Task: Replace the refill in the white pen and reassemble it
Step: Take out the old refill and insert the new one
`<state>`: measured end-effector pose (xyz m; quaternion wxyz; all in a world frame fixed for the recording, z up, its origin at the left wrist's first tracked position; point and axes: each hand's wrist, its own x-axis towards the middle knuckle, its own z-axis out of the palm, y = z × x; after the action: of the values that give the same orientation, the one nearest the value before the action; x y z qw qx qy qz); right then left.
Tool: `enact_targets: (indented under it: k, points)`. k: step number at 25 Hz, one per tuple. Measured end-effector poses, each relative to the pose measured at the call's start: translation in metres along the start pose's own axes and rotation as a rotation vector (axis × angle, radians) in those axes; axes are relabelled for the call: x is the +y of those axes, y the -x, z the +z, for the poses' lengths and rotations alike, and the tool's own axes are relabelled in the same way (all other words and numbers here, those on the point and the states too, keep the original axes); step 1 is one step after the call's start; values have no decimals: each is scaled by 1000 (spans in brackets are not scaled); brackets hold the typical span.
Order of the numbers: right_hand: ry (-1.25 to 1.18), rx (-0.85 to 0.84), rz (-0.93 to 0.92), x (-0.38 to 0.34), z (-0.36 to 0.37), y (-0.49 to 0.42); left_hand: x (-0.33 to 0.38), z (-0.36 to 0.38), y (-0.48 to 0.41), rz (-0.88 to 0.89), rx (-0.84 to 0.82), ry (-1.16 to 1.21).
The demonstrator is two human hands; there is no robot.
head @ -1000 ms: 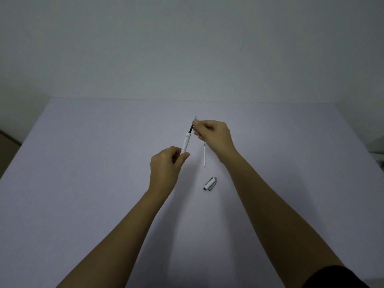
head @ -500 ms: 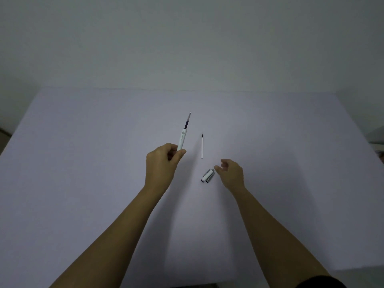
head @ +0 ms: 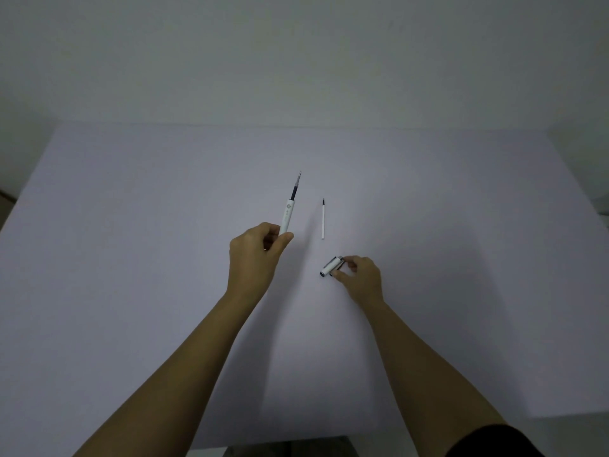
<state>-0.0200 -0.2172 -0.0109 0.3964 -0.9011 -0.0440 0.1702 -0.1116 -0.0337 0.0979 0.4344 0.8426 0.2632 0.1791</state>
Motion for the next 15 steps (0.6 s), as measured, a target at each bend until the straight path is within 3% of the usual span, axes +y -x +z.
enact_targets:
  k: [9, 15]
  points:
    - [-313, 75, 229, -3, -15, -6, 0, -3, 4, 21, -15, -10]
    - [-1030, 57, 150, -70, -50, -16, 5, -3, 10, 77, -77, -38]
